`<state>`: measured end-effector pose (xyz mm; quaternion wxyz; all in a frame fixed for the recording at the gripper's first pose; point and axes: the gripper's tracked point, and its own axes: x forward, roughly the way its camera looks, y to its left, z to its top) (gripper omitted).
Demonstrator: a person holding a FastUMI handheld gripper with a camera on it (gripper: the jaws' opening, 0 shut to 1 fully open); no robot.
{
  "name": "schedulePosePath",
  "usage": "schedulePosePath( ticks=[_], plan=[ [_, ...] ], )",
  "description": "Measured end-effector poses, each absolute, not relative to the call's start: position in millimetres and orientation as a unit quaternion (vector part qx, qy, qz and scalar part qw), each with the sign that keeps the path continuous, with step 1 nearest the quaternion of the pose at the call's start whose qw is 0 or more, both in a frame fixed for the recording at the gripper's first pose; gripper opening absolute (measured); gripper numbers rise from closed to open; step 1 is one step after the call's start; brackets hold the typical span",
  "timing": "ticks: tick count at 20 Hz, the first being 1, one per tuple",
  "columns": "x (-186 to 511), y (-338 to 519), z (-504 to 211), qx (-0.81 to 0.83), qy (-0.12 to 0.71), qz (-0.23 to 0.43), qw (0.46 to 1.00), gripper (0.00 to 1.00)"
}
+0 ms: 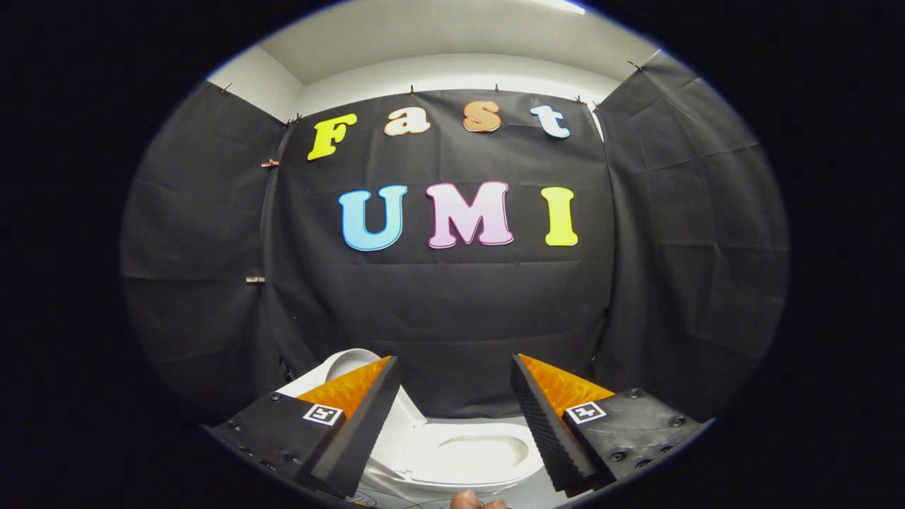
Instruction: Open the toilet lid.
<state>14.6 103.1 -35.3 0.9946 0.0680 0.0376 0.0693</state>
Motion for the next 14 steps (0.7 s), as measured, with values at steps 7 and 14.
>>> schedulePosePath(
  ticks=[7, 14],
  plan=[
    [5, 73, -11, 0.067, 0.010, 0.045, 0.997, 0.98],
    [6, 75, -7, 0.061, 0.001, 0.042, 0.997, 0.98]
  ],
)
